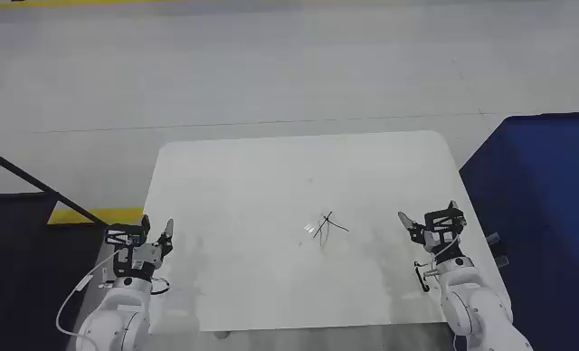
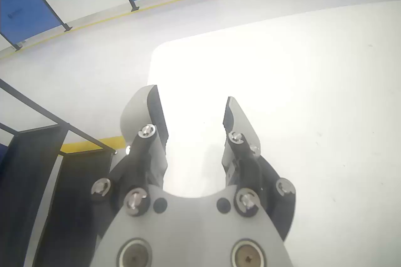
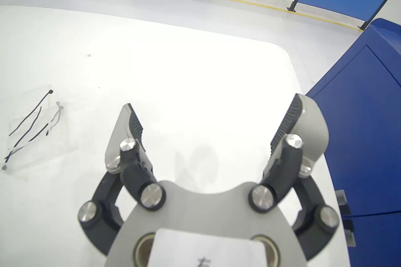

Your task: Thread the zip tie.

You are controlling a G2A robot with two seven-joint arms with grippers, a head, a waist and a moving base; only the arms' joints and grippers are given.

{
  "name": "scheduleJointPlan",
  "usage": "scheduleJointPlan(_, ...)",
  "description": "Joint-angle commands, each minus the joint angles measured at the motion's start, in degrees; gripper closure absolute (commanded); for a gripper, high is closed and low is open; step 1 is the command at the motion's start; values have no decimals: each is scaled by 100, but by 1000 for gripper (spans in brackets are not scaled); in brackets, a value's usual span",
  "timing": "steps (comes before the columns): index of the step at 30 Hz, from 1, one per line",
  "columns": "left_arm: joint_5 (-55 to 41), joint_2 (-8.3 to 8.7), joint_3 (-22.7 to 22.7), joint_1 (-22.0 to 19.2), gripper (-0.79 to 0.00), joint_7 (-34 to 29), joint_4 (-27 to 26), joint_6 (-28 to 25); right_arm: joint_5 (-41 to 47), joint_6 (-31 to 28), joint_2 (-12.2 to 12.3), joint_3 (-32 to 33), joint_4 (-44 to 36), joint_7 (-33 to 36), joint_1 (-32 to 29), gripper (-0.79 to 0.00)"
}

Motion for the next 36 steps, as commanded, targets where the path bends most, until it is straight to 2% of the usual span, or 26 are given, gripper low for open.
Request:
scheduleJointPlan(1, 0, 0, 0, 0, -367, 0, 0, 0, 0, 0, 0, 0, 0, 0, 0, -785)
scheduleJointPlan(11, 0, 0, 0, 0, -367, 0, 0, 0, 0, 0, 0, 0, 0, 0, 0, -785)
scheduleJointPlan(12, 0, 0, 0, 0, -785, 0, 0, 0, 31, -27, -1, 1, -7, 1, 3, -785)
scheduleJointPlan(15, 0, 0, 0, 0, -785, 0, 0, 0, 497, -597, 31, 301, -204, 141, 122, -785)
scheduleJointPlan(18, 0, 0, 0, 0, -785, 0, 0, 0, 540, -1377, 82, 307, -589, 719, 410, -785)
scheduleJointPlan(20, 0, 0, 0, 0, -785, 0, 0, 0, 516, -1998, 123, 159, -871, 1458, 764, -785)
scheduleJointPlan(21, 0, 0, 0, 0, -785, 0, 0, 0, 520, -2119, 129, 72, -962, 1689, 880, -785)
scheduleJointPlan(24, 0, 0, 0, 0, -785, 0, 0, 0, 338, -2752, 154, -491, -1271, 2873, 1486, -785)
scheduleJointPlan(27, 0, 0, 0, 0, -785, 0, 0, 0, 359, -3244, 147, -1104, -1247, 3832, 2064, -785)
scheduleJointPlan(30, 0, 0, 0, 0, -785, 0, 0, 0, 429, -3414, 129, -1472, -1059, 4484, 2627, -785)
scheduleJointPlan(36, 0, 0, 0, 0, -785, 0, 0, 0, 429, -3414, 129, -1472, -1059, 4484, 2627, -785)
